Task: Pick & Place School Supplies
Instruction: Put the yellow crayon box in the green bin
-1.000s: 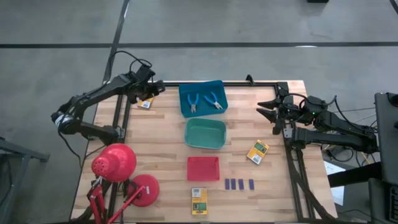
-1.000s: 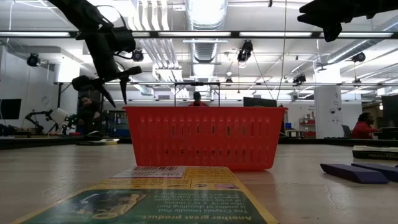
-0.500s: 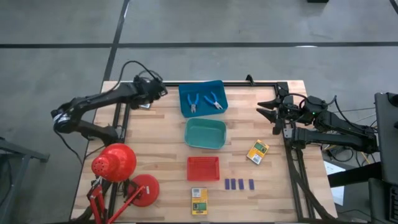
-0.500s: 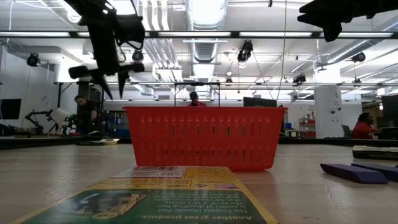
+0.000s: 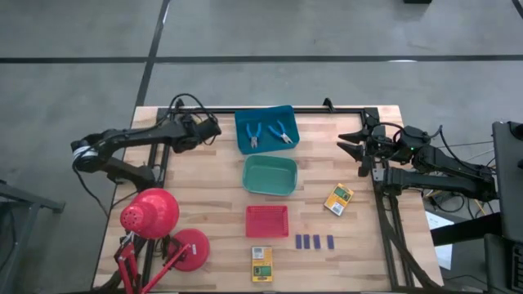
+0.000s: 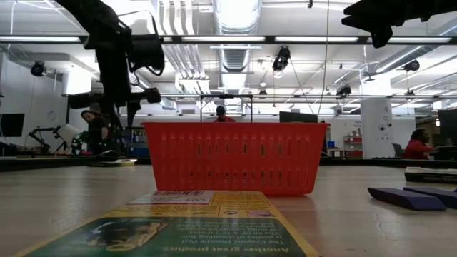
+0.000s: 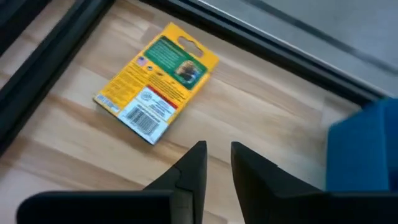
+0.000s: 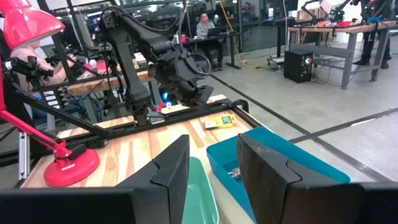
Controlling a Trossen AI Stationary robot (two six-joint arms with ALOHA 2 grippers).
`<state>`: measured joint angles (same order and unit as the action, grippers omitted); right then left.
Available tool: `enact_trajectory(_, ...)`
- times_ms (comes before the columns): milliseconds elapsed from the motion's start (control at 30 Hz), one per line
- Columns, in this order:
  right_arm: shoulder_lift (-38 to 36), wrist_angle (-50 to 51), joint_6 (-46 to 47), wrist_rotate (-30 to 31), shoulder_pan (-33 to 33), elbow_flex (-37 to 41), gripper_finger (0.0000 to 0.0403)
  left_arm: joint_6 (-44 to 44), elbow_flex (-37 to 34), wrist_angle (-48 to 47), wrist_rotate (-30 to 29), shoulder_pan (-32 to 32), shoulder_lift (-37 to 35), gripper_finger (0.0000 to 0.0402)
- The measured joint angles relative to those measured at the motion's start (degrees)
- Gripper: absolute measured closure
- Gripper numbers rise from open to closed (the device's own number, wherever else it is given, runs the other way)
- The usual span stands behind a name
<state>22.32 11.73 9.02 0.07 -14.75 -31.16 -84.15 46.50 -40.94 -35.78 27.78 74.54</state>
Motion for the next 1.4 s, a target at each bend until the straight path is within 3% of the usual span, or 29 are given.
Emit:
enact_trajectory(300,0.0,0.0,0.0,0.0,0.0,0.0,0.0275,-12.4,-6.1,1.1,-4.2,0.4,0.1,0.0324)
enact_trajectory(533,0.0,0.0,0.0,0.0,0.0,0.0,0.0275,-8.0,-10.7,9.3,-7.7,2.1,0.1,0.0323)
enact_trajectory(833,0.0,0.0,0.0,0.0,0.0,0.0,0.0275,0.3,-15.9,23.1,-3.6,5.1,0.1,0.0323)
enact_trajectory(1100,0.0,0.0,0.0,0.0,0.0,0.0,0.0275,0.1,-18.0,24.0,-2.0,7.0,0.1,0.0323)
enact_trajectory(1300,0.0,0.0,0.0,0.0,0.0,0.0,0.0275,4.2,-18.1,24.1,7.2,10.5,0.1,0.0323)
enact_trajectory(1400,0.0,0.0,0.0,0.0,0.0,0.0,0.0275,5.1,-18.2,24.1,7.8,11.9,0.7,0.0323)
